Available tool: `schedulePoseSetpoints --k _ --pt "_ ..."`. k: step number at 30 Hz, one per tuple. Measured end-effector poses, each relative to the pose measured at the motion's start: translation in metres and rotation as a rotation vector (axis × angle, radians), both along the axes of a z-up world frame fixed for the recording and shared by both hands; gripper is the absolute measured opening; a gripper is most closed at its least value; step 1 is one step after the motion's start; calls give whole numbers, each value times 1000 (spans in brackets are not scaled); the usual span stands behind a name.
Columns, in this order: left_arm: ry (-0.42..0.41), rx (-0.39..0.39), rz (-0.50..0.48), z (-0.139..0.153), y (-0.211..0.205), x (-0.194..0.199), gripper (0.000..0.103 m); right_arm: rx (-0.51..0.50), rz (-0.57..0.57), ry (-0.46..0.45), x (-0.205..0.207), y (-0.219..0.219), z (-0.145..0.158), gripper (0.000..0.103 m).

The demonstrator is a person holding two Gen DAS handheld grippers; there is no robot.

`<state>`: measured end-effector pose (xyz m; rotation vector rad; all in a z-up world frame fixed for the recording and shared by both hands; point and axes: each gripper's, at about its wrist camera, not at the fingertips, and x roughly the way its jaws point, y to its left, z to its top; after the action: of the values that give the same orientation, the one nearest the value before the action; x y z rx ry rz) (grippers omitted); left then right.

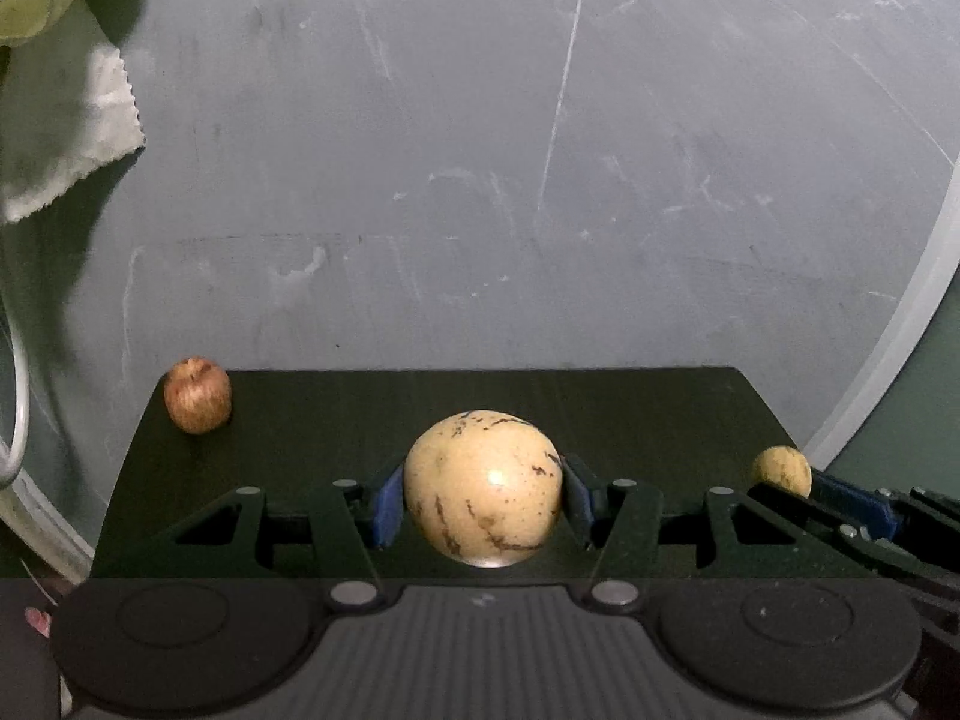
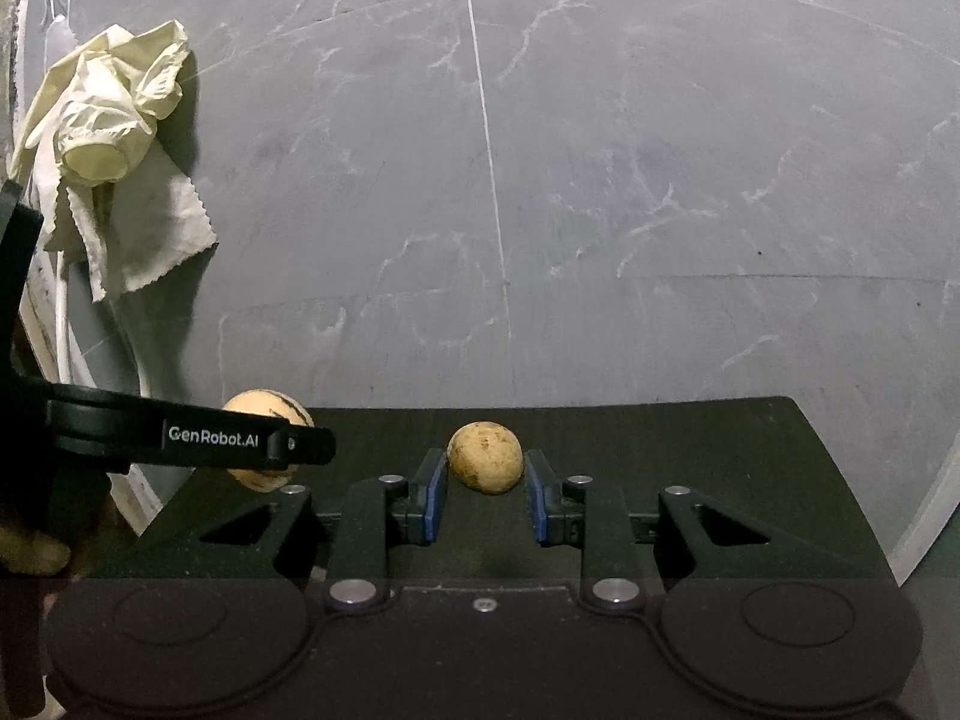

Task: Organize fruits
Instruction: 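Carry the melon and walnut back over the tray with both tools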

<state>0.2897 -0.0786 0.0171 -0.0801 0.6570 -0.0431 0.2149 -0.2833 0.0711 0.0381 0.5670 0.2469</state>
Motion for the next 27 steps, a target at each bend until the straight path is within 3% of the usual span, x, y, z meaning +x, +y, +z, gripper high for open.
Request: schedulePoseSetpoints --k 12,27 --pt "77 -33 -58 -11 -3 -26 57 -13 -17 36 -26 -7 -12 29" --pt "135 -69 -94 -38 -1 -41 57 -41 -29 115 -50 -20 -48 29"
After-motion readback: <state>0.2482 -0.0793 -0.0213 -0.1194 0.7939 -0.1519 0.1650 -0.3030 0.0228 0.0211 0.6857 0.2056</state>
